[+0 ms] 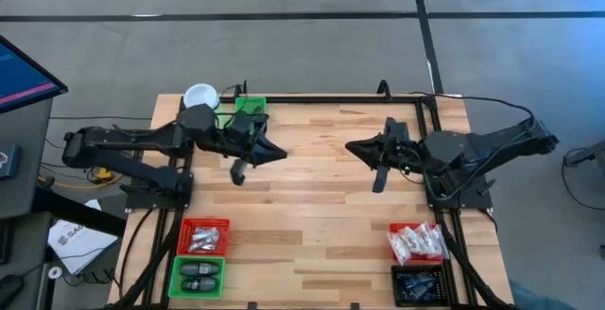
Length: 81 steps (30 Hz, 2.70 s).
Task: Pick & Place Travel size toiletries
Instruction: Return to Home Position
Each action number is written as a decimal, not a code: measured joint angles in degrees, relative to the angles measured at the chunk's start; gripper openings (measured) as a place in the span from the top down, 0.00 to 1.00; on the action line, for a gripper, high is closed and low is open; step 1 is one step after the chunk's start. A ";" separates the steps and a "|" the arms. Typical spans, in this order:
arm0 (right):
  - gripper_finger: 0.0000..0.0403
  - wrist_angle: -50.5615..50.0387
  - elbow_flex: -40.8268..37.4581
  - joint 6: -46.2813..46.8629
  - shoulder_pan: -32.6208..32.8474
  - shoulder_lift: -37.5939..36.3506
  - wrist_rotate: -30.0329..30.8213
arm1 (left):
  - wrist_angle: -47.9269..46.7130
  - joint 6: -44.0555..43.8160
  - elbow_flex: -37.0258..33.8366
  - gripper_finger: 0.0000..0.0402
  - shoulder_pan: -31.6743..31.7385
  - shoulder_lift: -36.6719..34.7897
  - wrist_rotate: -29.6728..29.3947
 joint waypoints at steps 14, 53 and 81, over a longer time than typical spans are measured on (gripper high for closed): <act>0.99 6.80 -4.40 -9.21 -7.89 2.06 -17.41 | -0.31 2.94 -13.80 1.00 5.69 -13.35 7.97; 1.00 -3.89 -16.54 -17.74 -17.29 -13.57 -17.42 | 4.26 -2.45 -31.80 1.00 4.94 -27.13 -15.95; 1.00 -7.52 -43.78 -11.34 -21.30 -55.14 -17.52 | 8.92 -2.86 -31.80 1.00 -3.69 -17.87 -24.98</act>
